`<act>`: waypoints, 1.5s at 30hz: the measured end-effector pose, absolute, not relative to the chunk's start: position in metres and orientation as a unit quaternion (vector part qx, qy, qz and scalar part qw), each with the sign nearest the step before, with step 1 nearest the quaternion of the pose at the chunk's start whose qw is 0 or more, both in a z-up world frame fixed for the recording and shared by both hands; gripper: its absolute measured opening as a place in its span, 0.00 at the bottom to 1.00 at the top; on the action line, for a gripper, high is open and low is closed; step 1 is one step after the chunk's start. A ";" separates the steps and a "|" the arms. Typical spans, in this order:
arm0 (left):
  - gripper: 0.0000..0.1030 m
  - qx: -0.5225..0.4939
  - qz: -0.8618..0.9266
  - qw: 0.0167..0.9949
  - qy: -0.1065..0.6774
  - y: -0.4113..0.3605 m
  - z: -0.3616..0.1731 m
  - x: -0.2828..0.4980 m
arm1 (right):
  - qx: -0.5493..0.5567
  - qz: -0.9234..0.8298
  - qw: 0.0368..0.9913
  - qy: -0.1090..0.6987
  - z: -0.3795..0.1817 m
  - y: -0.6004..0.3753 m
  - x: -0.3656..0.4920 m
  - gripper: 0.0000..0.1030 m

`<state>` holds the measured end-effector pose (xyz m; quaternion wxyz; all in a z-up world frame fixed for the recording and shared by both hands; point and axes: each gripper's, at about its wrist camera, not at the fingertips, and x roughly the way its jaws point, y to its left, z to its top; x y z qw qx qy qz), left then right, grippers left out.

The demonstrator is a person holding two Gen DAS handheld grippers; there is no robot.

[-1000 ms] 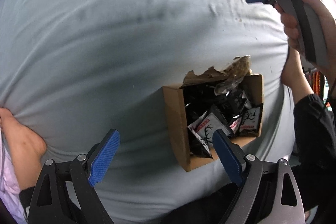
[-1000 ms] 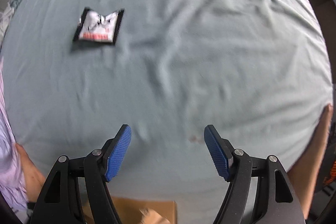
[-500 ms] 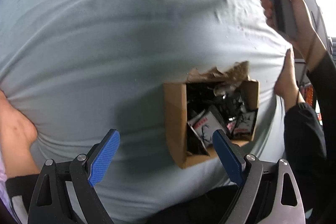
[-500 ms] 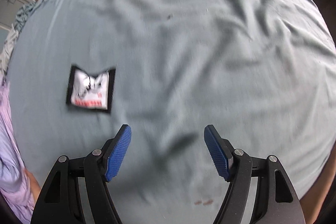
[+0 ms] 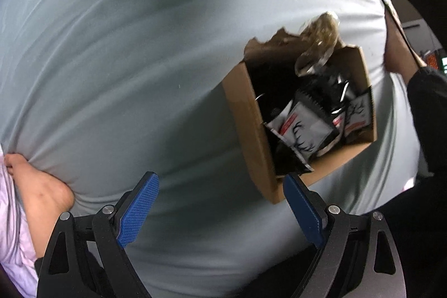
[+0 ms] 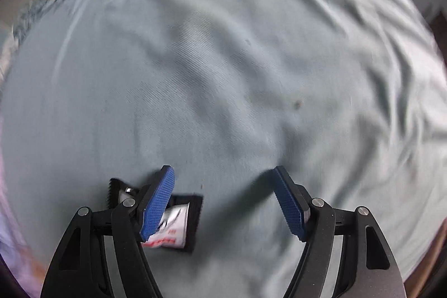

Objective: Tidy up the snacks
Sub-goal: 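Move the right gripper to the last white packet and grasp it, then carry the white packet over the box and open the right gripper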

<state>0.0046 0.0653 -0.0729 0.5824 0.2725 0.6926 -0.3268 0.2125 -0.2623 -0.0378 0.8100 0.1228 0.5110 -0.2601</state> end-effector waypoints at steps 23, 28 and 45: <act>0.89 0.266 -0.321 0.594 0.688 0.050 -0.070 0.007 | 0.057 -0.070 0.877 0.473 -0.016 -0.227 0.168 0.84; 0.89 0.263 -0.319 0.586 0.697 0.048 -0.077 0.009 | 0.034 -0.132 0.843 0.520 -0.049 -0.222 0.184 0.84; 0.89 0.334 -0.338 0.654 0.588 0.034 -0.031 0.004 | 0.024 -0.158 0.778 0.608 0.002 -0.159 0.064 0.35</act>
